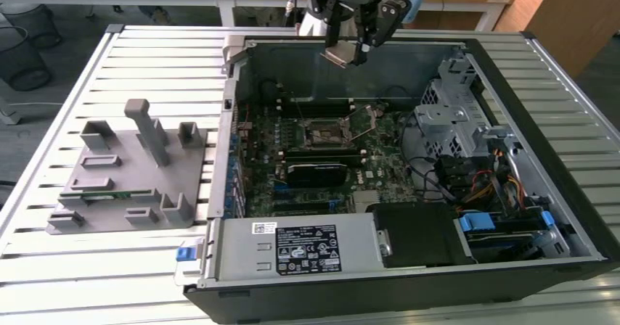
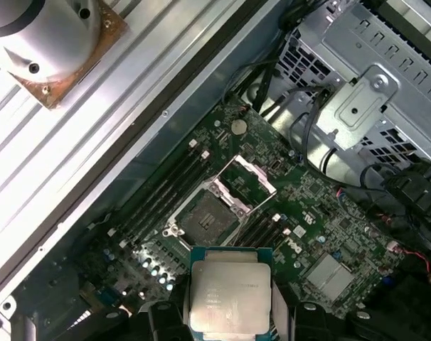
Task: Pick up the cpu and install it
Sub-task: 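Place the cpu into insertion slot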
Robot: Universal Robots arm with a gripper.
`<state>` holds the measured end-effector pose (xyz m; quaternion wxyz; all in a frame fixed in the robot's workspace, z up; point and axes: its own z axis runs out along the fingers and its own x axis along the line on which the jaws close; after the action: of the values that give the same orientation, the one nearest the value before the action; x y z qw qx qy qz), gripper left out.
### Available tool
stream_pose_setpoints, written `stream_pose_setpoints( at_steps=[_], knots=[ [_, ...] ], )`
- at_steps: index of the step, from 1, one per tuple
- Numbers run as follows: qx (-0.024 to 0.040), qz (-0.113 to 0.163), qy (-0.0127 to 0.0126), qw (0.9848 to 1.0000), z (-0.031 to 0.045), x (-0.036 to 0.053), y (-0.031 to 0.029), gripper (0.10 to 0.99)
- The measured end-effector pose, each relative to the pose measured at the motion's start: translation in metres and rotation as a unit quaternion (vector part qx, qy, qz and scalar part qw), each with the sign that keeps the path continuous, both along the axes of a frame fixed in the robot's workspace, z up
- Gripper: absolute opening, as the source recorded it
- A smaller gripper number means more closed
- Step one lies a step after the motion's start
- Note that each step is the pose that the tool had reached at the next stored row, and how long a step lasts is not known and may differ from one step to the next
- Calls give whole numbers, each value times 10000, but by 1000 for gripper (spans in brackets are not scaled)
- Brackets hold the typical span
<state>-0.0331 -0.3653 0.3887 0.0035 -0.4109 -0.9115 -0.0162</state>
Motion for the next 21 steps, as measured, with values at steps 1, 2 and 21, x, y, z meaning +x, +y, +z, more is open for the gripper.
stream_pose_setpoints(
  at_steps=[1, 2, 21],
  knots=[
    [0, -31, 0, 10000, 0, 0, 0, 541],
    [-1, -66, 0, 10000, -1, 0, 0, 541],
    [-4, -707, 0, 9975, -6, 0, 0, 541]
  ],
)
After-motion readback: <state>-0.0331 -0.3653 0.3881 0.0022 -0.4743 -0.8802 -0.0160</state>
